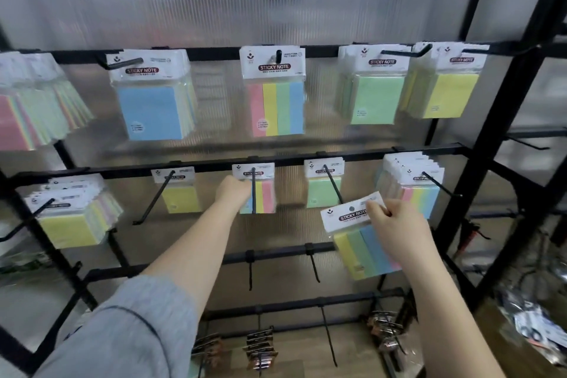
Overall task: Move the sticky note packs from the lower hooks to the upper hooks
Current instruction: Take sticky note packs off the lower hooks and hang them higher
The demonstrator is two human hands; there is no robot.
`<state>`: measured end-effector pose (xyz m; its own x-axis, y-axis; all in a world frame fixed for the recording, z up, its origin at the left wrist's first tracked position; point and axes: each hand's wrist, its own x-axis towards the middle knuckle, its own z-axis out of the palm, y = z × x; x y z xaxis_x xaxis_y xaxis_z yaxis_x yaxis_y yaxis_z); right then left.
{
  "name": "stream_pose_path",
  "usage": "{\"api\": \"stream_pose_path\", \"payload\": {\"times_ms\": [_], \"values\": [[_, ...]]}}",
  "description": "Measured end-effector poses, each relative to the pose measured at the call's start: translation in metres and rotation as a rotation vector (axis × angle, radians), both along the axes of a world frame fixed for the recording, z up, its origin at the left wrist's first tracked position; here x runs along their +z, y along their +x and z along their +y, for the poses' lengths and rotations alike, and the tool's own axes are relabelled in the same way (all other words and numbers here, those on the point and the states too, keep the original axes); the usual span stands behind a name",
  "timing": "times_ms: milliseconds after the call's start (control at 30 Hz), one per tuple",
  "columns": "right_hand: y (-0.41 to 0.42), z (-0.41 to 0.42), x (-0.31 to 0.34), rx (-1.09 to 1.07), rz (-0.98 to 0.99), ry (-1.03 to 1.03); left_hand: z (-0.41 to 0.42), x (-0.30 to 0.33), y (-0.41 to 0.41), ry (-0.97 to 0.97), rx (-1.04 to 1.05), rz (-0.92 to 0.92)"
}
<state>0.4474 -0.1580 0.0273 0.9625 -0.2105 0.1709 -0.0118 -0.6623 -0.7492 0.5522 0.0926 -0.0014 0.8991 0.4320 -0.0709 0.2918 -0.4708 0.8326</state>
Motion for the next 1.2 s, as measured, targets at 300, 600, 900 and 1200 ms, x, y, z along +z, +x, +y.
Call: {"api": "stream_pose_path", "payload": {"times_ms": [300, 600, 900, 1200], "values": [[-0.005, -0.002, 0.012, -0.038, -0.083, 0.111, -0.005, -0.01, 0.009, -0.054, 0.213, -0.052], [-0.01, 0.001, 0.014, -0.059, -0.09, 0.188, -0.007, -0.026, 0.01, -0.247, 0.143, -0.197], [-0.019, 0.007, 0.011, -0.071, -0.119, 0.244, -0.021, -0.018, -0.035, -0.279, 0.201, -0.246], [-0.02, 0.019, 0.005, -0.098, -0.262, 0.288, -0.017, 0.004, -0.102, 0.017, -0.014, -0.241]]}}
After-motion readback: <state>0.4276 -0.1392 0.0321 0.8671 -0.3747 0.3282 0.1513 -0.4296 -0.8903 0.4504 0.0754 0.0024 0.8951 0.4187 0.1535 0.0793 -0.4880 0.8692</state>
